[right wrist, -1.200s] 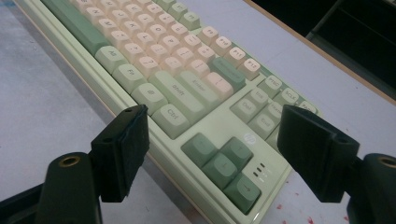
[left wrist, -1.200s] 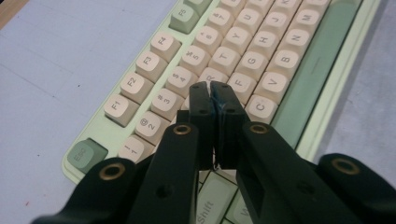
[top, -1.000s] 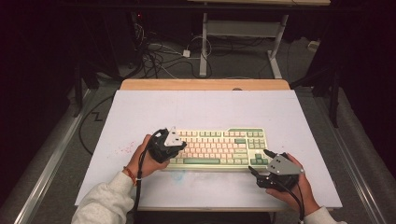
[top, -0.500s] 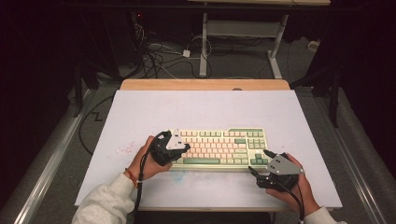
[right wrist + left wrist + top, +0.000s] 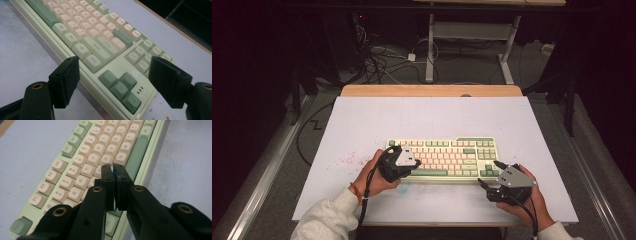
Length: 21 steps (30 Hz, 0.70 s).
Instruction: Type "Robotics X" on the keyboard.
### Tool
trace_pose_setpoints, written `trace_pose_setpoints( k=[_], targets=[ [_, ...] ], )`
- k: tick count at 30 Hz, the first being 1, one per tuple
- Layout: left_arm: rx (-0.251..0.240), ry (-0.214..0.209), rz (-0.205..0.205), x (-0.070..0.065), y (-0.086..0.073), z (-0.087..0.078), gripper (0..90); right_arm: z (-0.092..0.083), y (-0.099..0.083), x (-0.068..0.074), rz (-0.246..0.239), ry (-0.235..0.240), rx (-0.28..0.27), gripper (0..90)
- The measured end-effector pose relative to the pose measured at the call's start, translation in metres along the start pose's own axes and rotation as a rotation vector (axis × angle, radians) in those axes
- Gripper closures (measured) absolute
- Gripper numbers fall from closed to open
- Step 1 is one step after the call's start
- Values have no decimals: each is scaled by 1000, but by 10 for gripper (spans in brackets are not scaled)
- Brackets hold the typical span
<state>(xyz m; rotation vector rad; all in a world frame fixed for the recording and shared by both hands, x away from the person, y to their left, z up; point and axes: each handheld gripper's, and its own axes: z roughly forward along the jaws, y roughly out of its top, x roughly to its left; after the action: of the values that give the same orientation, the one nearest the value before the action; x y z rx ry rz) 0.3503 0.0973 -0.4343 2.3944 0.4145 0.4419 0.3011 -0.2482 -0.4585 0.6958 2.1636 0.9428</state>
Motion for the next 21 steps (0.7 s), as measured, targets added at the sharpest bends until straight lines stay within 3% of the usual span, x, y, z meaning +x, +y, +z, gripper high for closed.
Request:
trace_pose_setpoints(
  k=[12, 21],
  targets=[
    [17, -42, 32, -12, 4, 11, 855, 0, 0, 0, 1, 2, 1, 254],
    [35, -43, 39, -14, 5, 17, 856, 0, 0, 0, -1, 4, 2, 254]
  ],
)
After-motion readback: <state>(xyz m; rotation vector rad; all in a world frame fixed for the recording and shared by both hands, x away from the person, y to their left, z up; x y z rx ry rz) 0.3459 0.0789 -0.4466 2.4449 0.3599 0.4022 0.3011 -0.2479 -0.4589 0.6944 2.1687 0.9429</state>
